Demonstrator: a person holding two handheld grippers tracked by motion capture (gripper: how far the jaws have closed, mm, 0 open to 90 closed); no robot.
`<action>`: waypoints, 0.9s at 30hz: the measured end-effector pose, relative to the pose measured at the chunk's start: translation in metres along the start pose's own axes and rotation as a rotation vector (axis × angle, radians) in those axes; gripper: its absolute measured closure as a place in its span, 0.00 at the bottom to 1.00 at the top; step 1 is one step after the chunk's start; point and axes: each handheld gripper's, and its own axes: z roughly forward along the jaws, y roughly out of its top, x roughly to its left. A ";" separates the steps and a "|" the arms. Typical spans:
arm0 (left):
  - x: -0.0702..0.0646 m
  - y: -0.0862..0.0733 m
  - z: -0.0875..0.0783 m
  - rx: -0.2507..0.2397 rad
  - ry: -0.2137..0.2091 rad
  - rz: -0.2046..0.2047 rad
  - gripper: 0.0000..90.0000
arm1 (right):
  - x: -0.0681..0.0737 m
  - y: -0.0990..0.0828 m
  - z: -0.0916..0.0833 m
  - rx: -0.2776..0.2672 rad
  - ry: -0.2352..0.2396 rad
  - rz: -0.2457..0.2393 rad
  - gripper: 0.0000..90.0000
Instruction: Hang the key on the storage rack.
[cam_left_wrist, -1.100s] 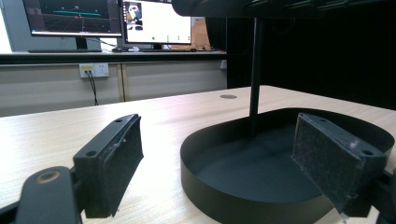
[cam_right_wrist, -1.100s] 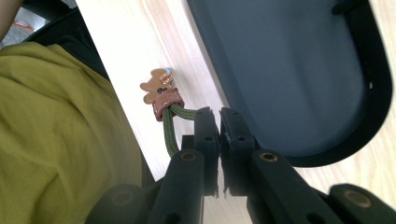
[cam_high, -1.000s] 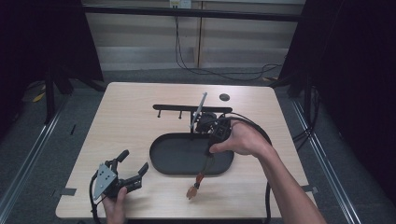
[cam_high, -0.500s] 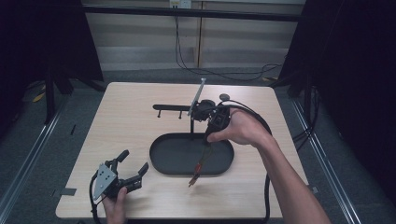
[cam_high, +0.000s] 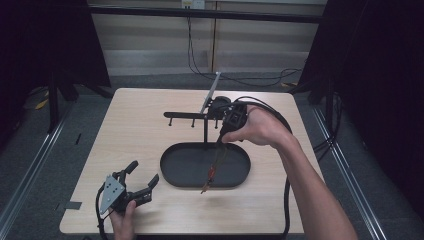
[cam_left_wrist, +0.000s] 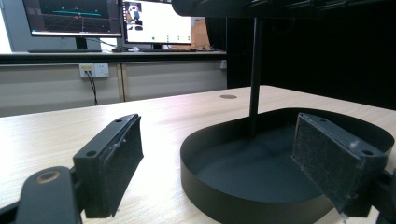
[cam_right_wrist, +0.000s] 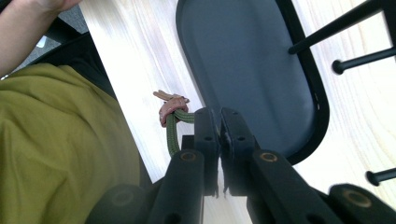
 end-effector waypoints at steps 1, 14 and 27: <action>0.000 0.000 0.000 0.000 0.000 0.000 0.18 | 0.000 0.001 -0.001 -0.004 0.003 -0.003 0.95; -0.001 0.000 0.000 -0.001 0.000 -0.008 0.18 | -0.010 0.021 -0.013 -0.039 0.012 -0.013 0.96; -0.001 0.000 0.001 -0.009 0.001 -0.010 0.18 | -0.030 0.041 -0.016 -0.015 -0.021 0.009 0.96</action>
